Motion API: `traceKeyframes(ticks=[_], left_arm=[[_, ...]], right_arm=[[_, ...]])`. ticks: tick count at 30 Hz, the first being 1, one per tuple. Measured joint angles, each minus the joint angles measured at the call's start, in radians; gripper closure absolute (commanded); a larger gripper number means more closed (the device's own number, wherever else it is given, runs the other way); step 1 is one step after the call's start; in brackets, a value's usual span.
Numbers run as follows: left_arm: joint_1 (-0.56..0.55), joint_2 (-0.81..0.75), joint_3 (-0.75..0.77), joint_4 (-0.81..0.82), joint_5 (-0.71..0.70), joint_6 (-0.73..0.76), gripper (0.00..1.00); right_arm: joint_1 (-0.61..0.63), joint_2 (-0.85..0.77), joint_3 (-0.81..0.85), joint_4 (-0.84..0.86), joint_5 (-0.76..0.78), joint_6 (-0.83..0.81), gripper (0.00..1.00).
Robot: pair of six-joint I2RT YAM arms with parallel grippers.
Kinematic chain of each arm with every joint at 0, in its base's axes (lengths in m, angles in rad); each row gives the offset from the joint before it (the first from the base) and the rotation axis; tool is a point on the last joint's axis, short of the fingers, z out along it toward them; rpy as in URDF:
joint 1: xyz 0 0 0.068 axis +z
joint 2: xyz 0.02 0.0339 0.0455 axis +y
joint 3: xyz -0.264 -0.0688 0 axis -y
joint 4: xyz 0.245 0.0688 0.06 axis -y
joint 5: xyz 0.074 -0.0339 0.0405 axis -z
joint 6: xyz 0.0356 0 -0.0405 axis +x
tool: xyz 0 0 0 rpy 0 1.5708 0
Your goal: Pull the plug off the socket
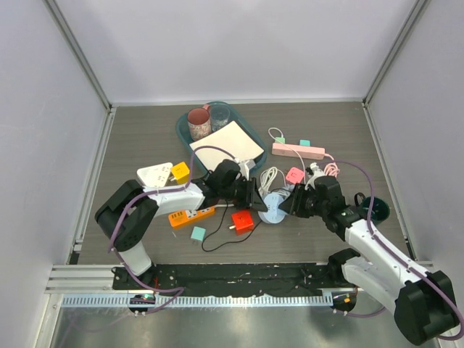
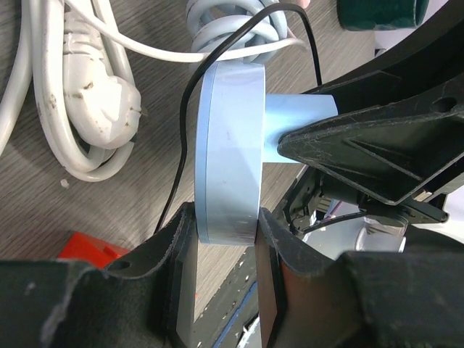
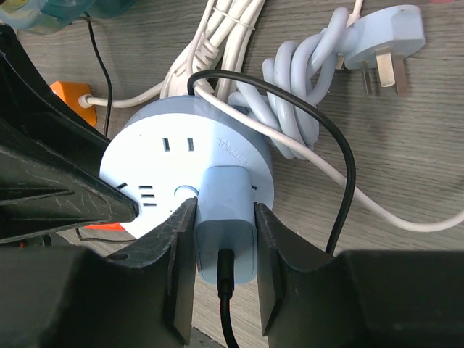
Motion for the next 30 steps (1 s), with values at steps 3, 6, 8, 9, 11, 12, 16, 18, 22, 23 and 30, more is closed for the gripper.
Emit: traceKeyframes(ticks=[3, 6, 8, 9, 11, 12, 16, 18, 22, 23, 30], left_arm=[[0.000, 0.000, 0.006, 0.001, 0.000, -0.001, 1.00], [-0.001, 0.000, 0.012, 0.001, 0.000, 0.000, 1.00], [-0.001, 0.000, 0.013, 0.000, -0.001, 0.000, 1.00], [-0.001, 0.000, 0.013, -0.001, -0.001, 0.000, 1.00], [-0.001, 0.000, 0.013, -0.005, -0.006, 0.000, 1.00], [-0.001, 0.000, 0.013, -0.009, -0.007, 0.000, 1.00], [-0.001, 0.000, 0.013, -0.018, -0.008, -0.001, 1.00], [-0.001, 0.000, 0.013, -0.019, -0.008, -0.001, 1.00], [-0.003, 0.000, 0.019, -0.025, -0.008, -0.002, 1.00], [-0.003, 0.000, 0.021, -0.026, -0.009, -0.002, 1.00], [-0.005, 0.001, 0.034, -0.050, -0.017, 0.002, 1.00]], right_arm=[[0.000, -0.026, 0.003, -0.014, 0.013, -0.009, 0.99], [0.001, -0.045, 0.003, -0.022, 0.024, -0.006, 0.99], [0.001, -0.044, 0.002, -0.020, 0.025, 0.002, 0.99], [0.001, -0.044, 0.001, -0.019, 0.024, 0.007, 0.99], [0.002, -0.044, -0.010, -0.005, 0.023, 0.018, 0.99], [0.004, -0.043, -0.015, 0.000, 0.023, 0.021, 0.99], [0.013, -0.044, -0.018, 0.005, 0.028, 0.014, 0.99], [0.016, -0.045, -0.018, 0.005, 0.031, 0.008, 0.99], [0.020, -0.058, -0.018, 0.000, 0.037, -0.008, 0.99], [0.020, -0.060, -0.018, 0.000, 0.037, -0.009, 0.99], [0.021, -0.048, -0.018, 0.006, 0.029, 0.024, 0.99]])
